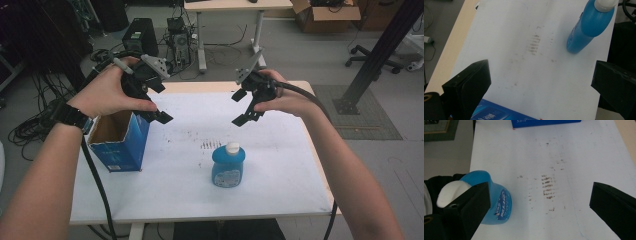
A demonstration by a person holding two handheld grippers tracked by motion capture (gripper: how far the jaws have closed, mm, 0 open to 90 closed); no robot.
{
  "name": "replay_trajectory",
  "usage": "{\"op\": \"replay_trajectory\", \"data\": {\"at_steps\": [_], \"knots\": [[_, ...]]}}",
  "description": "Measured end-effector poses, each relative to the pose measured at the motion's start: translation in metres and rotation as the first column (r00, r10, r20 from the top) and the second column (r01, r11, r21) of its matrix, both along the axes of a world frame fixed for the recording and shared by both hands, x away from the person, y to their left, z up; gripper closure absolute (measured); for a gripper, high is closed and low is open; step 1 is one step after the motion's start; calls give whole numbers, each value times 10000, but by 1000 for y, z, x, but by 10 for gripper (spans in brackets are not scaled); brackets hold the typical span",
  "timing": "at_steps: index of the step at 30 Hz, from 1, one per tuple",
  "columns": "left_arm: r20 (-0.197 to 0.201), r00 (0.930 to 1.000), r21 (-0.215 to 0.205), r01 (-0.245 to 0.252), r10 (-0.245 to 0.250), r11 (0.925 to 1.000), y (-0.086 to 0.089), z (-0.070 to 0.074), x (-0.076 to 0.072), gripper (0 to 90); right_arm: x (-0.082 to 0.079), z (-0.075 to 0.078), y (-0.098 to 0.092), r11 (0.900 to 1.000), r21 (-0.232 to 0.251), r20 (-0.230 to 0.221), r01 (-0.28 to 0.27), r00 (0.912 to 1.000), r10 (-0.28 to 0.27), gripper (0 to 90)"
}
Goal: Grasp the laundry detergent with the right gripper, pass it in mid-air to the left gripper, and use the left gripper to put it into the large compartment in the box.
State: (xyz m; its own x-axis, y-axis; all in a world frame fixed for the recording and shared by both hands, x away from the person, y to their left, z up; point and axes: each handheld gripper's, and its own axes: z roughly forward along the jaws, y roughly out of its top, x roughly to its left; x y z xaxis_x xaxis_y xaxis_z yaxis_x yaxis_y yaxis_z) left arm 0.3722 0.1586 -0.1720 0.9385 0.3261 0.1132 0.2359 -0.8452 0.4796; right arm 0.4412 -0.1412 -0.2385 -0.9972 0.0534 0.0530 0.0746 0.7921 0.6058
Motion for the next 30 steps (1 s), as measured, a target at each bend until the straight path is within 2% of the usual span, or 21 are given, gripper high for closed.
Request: {"op": "replay_trajectory", "data": {"at_steps": [3,4,7,8,9,10,12,15,16,17,20,22,26,29,30], "knots": [[-12,10000,-29,-24,24,10000,0,0,0,27,-2,1,-10,9997,253,64,13,10000,-15,31],[-10,10000,-56,-32,31,10000,1,0,-1,27,-6,1,-21,9984,557,81,57,9999,-62,28],[-36,10000,-36,-13,13,10000,1,0,-3,27,-14,-4,-37,9950,995,27,-8,10000,5,29],[-36,10000,-36,-13,13,10000,1,0,-3,27,-14,-4,-37,9950,995,27,-8,10000,5,29],[-37,10000,-19,-11,10,10000,1,0,-3,27,-16,-6,-42,9932,1165,43,-8,10000,3,28],[-19,10000,-47,-29,29,10000,0,0,-3,27,-23,-11,-53,9875,1573,50,4,10000,-12,29],[-45,10000,3,-38,38,10000,-1,0,-3,27,-25,-13,-56,9857,1684,65,47,10000,-59,28],[-51,10000,-15,8,-8,10000,-3,0,-4,27,-34,-24,-70,9768,2126,3,248,9997,-255,23],[-65,10000,11,31,-31,10000,-3,0,-4,27,-34,-24,-70,9768,2126,3,248,9997,-255,23],[-80,10000,8,28,-28,10000,-4,-1,-5,27,-39,-29,-75,9721,2328,1,293,9995,-301,21],[-82,10000,20,-24,24,10000,-4,-3,-5,27,-46,-38,-80,9661,2565,-35,285,9996,-286,21],[-99,9999,23,-29,29,10000,-4,-3,-5,27,-48,-41,-81,9647,2618,-31,279,9996,-281,21],[-107,9999,-30,-80,80,10000,-2,-4,-6,27,-61,-54,-83,9533,3017,-79,153,9999,-135,21],[-119,9999,-59,-84,83,9999,-1,-5,-6,27,-64,-58,-82,9500,3122,-62,100,9999,-85,22],[-139,9999,-29,-99,99,9999,-1,-6,-7,27,-68,-64,-80,9493,3142,-127,55,9999,-16,22]]}}
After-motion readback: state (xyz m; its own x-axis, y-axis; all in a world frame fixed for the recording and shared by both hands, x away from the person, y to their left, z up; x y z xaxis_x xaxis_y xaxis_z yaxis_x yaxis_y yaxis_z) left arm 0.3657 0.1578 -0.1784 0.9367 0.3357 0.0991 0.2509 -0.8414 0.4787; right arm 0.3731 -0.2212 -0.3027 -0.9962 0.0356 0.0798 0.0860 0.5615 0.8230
